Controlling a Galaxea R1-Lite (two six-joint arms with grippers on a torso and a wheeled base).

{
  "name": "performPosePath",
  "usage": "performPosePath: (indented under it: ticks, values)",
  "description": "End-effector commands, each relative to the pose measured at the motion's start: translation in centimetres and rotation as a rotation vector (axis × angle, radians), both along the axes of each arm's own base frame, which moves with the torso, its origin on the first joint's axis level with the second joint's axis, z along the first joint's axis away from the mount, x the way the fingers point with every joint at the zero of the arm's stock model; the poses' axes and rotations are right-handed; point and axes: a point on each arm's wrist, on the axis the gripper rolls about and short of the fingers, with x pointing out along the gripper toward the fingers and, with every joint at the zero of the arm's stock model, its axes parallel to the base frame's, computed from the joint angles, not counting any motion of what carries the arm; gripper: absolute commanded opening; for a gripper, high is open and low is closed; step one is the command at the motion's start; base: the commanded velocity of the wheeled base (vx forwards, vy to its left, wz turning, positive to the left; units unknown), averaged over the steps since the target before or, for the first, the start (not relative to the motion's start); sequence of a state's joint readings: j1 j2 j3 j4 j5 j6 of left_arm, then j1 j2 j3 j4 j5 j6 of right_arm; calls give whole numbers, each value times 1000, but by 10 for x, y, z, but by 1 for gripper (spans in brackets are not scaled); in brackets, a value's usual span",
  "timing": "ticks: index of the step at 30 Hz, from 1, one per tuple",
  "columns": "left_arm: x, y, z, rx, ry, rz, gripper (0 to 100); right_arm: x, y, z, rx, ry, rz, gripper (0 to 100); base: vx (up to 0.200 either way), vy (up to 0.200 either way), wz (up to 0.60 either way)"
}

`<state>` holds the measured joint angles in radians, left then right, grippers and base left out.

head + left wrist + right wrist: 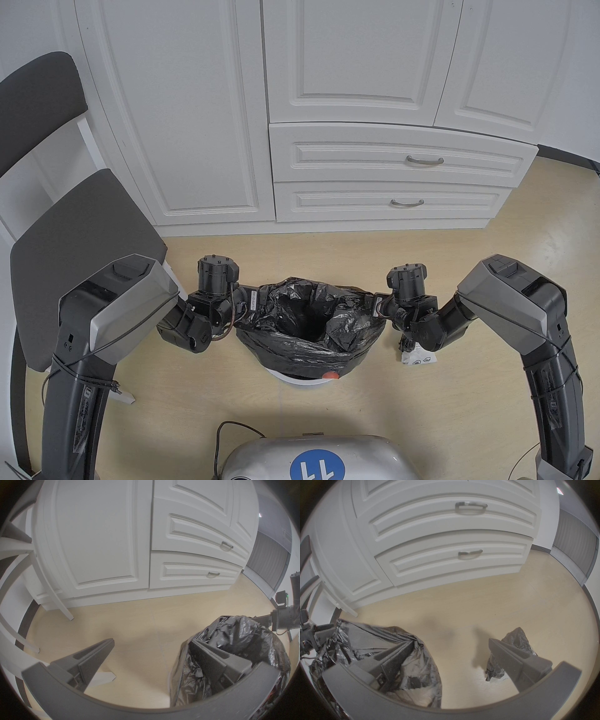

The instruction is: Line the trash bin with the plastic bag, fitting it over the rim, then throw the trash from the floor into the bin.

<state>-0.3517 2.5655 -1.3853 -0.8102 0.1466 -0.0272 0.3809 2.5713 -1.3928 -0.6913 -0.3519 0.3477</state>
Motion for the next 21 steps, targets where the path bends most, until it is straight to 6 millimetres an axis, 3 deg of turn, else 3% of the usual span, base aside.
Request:
performPosePath:
  ticks: [1,4,5,7,14,17,21]
  values:
    - [-2,9,3,2,7,17,100,0,-4,-1,-5,12,-7,100,0,0,0]
    - [-4,10,10,-1,3,14,100,-1,-5,7,0,-1,-7,100,0,0,0]
    - [-15,13,26,-5,-3,6,100,-11,-5,32,6,-24,0,100,0,0,0]
    - [-25,13,44,-12,-17,-1,100,-23,-5,56,5,-45,16,100,0,0,0]
    - [-66,13,74,-12,-13,-34,100,-65,9,101,-9,-95,99,100,0,0,0]
    - [-88,7,77,-3,12,-67,100,-85,27,103,-13,-83,159,100,0,0,0]
    - [-114,-6,68,25,69,-123,100,-108,63,75,-45,-15,264,100,0,0,0]
